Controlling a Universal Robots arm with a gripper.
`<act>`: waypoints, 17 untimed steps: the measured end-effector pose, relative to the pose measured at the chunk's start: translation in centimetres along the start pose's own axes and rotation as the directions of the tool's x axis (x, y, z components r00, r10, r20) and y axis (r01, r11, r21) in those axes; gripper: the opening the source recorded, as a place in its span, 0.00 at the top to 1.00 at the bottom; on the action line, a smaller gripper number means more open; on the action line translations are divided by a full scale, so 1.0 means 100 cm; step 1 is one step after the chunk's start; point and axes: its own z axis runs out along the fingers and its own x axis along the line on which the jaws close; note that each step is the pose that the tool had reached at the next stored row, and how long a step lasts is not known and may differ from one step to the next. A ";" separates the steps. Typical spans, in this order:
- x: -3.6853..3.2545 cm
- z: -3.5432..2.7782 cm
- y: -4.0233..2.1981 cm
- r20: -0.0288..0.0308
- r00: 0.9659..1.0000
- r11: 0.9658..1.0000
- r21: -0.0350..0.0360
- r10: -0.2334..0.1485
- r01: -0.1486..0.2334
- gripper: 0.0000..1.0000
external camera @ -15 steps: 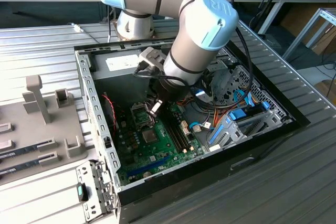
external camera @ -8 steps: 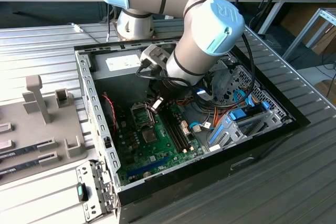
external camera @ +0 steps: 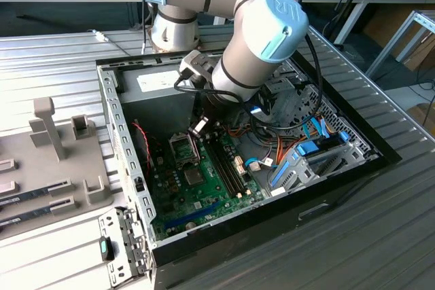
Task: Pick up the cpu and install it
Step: 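Close the cpu cover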
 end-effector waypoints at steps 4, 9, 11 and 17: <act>0.0004 0.0028 0.0005 0.000 1.000 1.000 -0.001 0.000 0.000 0.89; 0.0041 0.0063 0.0024 0.002 1.000 1.000 -0.004 0.000 0.000 0.89; 0.0053 0.0065 0.0032 0.003 1.000 1.000 -0.005 0.000 0.000 0.89; 0.0118 0.0070 0.0075 0.005 1.000 1.000 -0.005 -0.001 0.001 0.89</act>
